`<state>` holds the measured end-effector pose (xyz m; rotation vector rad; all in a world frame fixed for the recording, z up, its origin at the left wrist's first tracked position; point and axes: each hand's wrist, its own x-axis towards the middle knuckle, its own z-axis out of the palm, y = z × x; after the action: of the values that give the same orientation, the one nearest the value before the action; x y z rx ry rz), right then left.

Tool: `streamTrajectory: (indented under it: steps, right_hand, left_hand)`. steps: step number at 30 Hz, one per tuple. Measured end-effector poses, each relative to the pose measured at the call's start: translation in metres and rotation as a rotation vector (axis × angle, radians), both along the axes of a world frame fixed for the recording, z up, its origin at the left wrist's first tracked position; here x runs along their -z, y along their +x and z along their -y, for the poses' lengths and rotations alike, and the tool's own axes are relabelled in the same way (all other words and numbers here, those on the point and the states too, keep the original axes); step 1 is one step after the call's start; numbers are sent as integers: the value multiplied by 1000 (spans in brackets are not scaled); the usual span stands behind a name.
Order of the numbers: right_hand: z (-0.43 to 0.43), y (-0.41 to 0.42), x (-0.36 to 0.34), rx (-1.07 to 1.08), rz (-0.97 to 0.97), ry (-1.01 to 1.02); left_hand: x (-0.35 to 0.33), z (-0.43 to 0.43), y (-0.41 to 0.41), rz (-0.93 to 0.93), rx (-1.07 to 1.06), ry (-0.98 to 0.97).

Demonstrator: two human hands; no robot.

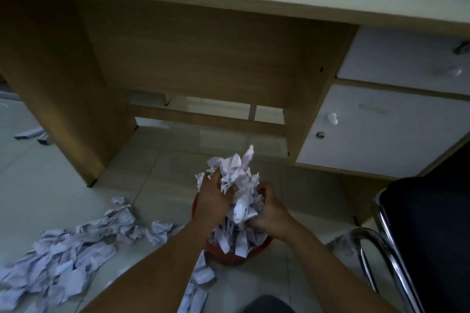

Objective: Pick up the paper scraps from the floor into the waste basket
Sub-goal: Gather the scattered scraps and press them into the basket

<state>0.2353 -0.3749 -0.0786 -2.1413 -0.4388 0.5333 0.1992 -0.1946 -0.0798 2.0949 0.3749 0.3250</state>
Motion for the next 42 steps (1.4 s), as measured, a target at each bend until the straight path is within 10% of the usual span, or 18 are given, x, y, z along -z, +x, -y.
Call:
streamTrajectory:
  steps: [14,21,32,42]
  right_hand:
    - [0,-17,-16,113,372,-35]
    - [-1,-20,-10,-147,460,-228]
    - [-13,-20,16,-151,386,-477]
    - [-6,-19,1,-185,430,-554]
  left_hand:
    - [39,11,-12,-473,331,665]
    - [6,0,-4,-700,557,633]
    - [-34,-43,-16,-143,555,662]
    - [-2,-37,-14,-406,672,811]
